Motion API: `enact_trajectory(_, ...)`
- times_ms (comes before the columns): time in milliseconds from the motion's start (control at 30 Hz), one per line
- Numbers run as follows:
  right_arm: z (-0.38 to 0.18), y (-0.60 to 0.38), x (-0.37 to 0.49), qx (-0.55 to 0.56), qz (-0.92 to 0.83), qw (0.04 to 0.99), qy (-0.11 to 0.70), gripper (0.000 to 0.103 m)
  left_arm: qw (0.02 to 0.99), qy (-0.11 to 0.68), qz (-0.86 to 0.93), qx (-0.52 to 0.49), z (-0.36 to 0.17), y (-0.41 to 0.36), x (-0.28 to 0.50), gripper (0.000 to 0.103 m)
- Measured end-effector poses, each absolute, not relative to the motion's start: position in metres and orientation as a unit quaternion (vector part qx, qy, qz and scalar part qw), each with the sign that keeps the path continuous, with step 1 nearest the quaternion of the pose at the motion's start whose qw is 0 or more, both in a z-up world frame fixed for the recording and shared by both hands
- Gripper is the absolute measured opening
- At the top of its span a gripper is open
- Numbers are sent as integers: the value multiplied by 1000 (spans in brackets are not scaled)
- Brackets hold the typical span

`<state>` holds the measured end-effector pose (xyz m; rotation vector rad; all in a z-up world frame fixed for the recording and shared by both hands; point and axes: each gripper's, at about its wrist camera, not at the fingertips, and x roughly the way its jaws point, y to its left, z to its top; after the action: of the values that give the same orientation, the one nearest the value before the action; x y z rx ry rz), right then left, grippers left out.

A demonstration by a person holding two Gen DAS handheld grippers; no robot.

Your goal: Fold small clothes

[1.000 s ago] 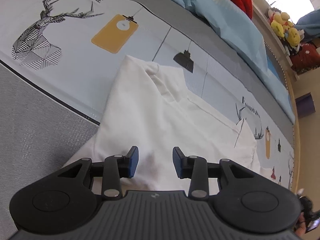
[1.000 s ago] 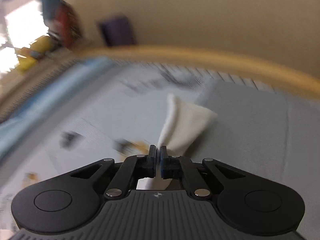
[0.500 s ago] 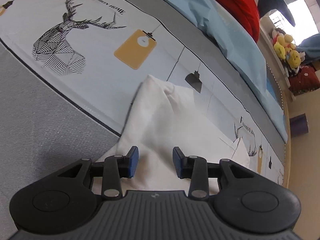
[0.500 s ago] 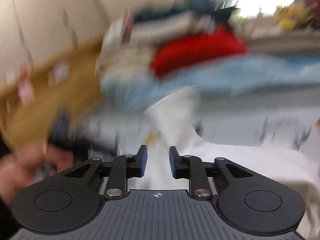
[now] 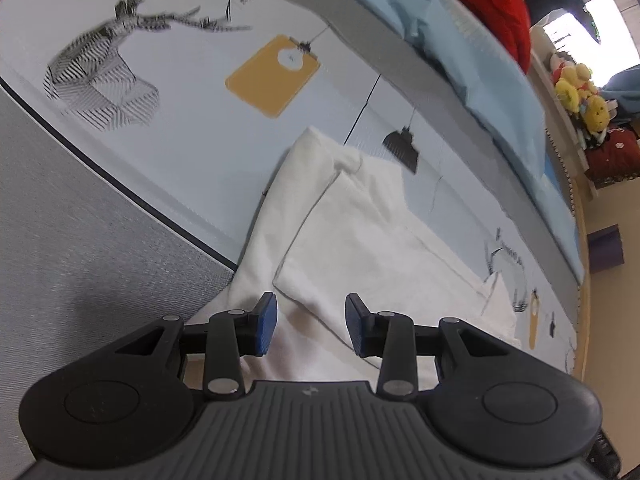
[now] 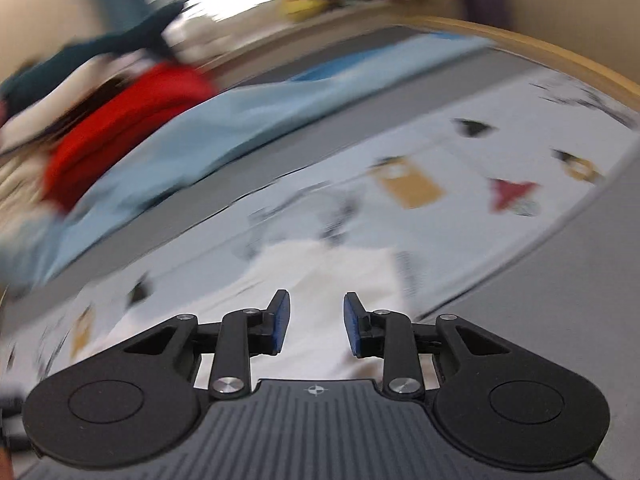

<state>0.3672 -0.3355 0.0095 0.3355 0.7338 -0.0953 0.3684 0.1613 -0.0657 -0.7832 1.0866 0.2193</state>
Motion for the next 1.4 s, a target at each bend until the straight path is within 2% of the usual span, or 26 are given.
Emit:
enact_trajectory(333,0,-385,389,208,-105,908,347,31,767,517,128,-357,-99,156,389,43)
enact_trajectory(400,1,-387,393,211,-105,908,347,31,774,513,131,-348,-97,153,393,41)
enact_trajectory(433,2,-389,394,211,-107,907,348,31,777,509,135,-344,-96,152,393,37)
enact_trajectory(467,2,-391,395,212,-110,907,348,31,781,505,140,-340,-94,152,392,16)
enact_trajectory(500,3,-391,394,213,-112,906,348,31,785,501,146,-334,-90,152,391,7)
enact_trajectory(667,6,-391,394,216,-123,904,347,31,816,446,115,-350,-39,154,370,6)
enact_trajectory(767,7,-388,393,217,-125,904,347,31,844,416,131,-313,-9,154,349,6)
enact_trajectory(967,0,-377,389,214,-123,900,360,31,781,498,172,-336,-41,170,344,10)
enact_trajectory(1100,-18,-364,395,206,-94,885,407,35,807,465,181,-315,-28,170,348,26)
enact_trajectory(1267,-52,-353,405,167,-96,854,483,38,801,476,168,-322,-33,168,352,27)
enact_trajectory(1400,-66,-352,408,127,-106,842,514,36,798,480,163,-325,-36,165,354,27)
